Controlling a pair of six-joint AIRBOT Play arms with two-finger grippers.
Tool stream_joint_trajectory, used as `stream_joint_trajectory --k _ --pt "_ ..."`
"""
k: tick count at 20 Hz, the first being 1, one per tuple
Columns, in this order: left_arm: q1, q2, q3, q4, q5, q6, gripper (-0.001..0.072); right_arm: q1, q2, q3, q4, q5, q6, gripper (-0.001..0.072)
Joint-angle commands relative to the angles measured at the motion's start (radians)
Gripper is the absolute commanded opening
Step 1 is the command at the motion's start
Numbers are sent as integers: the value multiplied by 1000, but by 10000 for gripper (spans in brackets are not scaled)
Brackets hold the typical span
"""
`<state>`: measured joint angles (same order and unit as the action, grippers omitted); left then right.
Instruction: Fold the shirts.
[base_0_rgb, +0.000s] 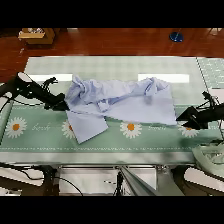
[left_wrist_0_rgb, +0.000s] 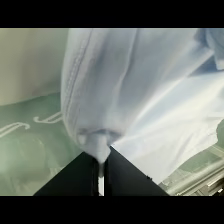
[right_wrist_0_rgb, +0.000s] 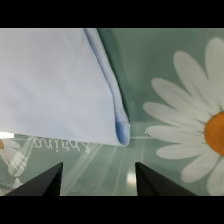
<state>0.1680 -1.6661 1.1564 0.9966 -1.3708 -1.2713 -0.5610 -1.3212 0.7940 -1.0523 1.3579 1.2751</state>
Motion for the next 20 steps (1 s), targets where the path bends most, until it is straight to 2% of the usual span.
stream_joint_trajectory --k 1,8,9,12,13,16,18,20 --pt "4 6 1 -10 -11 8 29 -4 6 -98 80 -114 -5 534" --pt "4 6 1 -34 -41 57 29 26 3 -141 145 -283 46 522" --pt "4 6 1 -43 -41 58 29 52 2 -141 146 -298 55 478" --pt "4 7 2 -55 -44 60 29 140 -11 -140 155 -330 60 24" --pt "6 7 9 -56 -53 73 29 149 -11 -134 177 -329 57 24" --pt "25 45 114 -87 -118 83 28 135 37 -36 295 -194 -66 23" --pt "56 123 247 -206 -145 83 28 115 138 96 349 -112 -85 23" --pt "103 225 418 -399 -149 82 28 100 267 272 401 -90 -82 23"
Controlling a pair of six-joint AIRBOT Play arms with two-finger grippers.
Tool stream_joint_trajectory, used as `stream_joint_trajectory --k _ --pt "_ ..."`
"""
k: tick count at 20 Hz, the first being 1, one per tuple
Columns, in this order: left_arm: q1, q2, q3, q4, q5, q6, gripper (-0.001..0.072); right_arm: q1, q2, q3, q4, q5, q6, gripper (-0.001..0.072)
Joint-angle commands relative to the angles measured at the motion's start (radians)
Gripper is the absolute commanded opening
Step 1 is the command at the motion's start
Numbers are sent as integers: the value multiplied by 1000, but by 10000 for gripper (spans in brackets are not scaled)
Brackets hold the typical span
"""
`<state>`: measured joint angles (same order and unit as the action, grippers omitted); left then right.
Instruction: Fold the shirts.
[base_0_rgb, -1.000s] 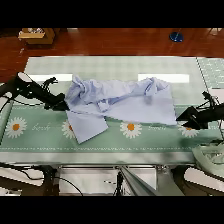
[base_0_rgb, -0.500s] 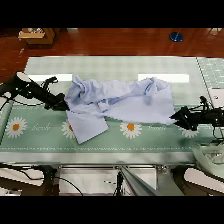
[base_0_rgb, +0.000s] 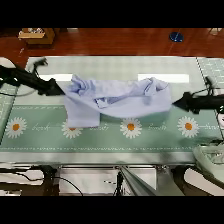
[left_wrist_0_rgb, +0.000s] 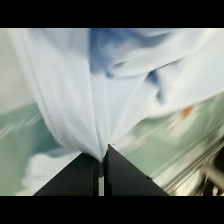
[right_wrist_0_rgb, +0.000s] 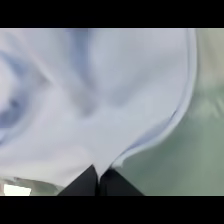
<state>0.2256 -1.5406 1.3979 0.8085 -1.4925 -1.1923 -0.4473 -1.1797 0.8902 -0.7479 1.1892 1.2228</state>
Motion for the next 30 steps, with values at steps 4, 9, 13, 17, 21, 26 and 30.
stream_joint_trajectory --k 4,9,13,17,21,26,30 --pt "109 302 580 -368 36 -16 28 -12 309 610 55 17 78 23" --pt "113 569 742 -102 159 -111 28 -12 343 1080 -241 52 255 22" --pt "111 747 742 178 146 -238 28 -12 367 1217 -316 138 338 22" --pt "111 849 743 232 74 -280 27 -12 435 1217 -337 225 364 22" --pt "111 860 745 231 -157 -314 26 -12 494 1217 -478 381 358 22" --pt "110 798 639 228 -349 -283 26 97 392 1172 -570 658 318 21" --pt "110 703 370 194 -347 -286 27 171 232 943 -629 649 280 21"
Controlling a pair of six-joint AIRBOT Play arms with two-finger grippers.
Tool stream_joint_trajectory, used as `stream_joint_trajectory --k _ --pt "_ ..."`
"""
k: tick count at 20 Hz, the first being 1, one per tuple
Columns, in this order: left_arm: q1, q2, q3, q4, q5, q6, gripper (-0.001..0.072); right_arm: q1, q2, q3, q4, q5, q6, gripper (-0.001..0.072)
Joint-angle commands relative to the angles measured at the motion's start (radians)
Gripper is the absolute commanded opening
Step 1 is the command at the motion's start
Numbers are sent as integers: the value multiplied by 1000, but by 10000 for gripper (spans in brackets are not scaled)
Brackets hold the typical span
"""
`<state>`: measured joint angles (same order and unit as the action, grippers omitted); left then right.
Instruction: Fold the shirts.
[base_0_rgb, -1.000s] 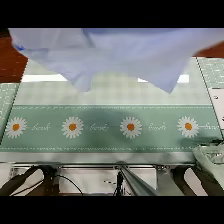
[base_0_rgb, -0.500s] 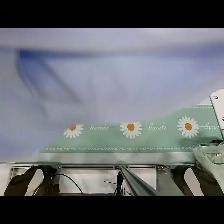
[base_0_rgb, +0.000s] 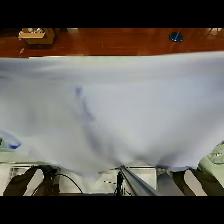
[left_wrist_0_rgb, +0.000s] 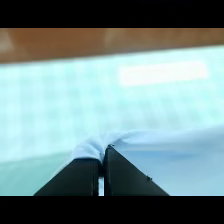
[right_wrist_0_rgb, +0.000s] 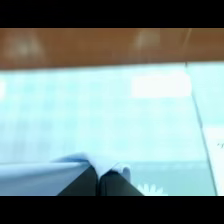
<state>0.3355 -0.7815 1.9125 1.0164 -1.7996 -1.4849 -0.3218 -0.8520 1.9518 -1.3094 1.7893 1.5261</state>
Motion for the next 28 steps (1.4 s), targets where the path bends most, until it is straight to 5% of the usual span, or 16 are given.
stream_joint_trajectory --k 1,6,15,22,26,28 --pt "0 -98 -201 -14 -34 7 27 45 -150 -166 -87 20 -27 21" --pt "-96 -388 -295 -14 116 48 27 45 -436 -219 -14 -114 -27 22" --pt "-278 -817 -293 -14 578 64 28 45 -747 -219 76 -467 -106 22" --pt "-313 -916 -293 -14 897 246 28 45 -917 -219 227 -749 -110 22" --pt "-330 -991 -293 -14 946 247 28 45 -977 -219 237 -744 -129 22" --pt "-329 -1017 -293 -13 918 247 28 45 -982 -219 246 -717 -220 22"
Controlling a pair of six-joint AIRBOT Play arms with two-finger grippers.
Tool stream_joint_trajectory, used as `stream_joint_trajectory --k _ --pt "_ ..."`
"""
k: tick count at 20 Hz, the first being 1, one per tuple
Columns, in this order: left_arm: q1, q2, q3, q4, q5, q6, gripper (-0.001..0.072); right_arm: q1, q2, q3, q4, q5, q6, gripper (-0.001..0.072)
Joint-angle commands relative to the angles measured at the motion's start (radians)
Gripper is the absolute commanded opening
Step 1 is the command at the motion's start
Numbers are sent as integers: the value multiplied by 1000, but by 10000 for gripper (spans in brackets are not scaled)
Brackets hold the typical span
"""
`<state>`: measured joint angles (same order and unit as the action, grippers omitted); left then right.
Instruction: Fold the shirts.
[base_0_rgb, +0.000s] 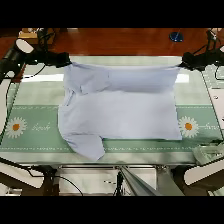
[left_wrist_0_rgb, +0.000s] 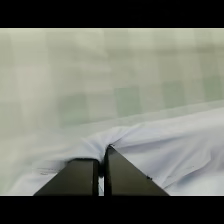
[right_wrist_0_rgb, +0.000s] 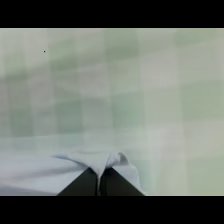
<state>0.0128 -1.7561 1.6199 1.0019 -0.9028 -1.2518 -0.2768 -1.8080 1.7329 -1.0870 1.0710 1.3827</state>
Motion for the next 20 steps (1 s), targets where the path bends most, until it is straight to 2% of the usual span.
stream_joint_trajectory --k 1,4,6,8,11,13,20 --pt "-1 -44 0 1 11 13 27 0 -21 0 29 9 -83 22" --pt "25 -5 16 1 -82 11 28 -5 30 0 31 73 -82 22" --pt "45 30 47 3 -243 6 28 -5 78 0 5 165 -63 22" --pt "66 39 77 26 -425 -114 27 -5 110 0 -91 277 4 22" --pt "69 25 77 39 -565 -159 28 -4 109 -6 -214 425 49 22" --pt "61 4 72 39 -595 -170 28 0 109 -40 -261 449 63 22" --pt "33 -106 66 38 -601 -188 28 0 109 -203 -224 395 73 23"
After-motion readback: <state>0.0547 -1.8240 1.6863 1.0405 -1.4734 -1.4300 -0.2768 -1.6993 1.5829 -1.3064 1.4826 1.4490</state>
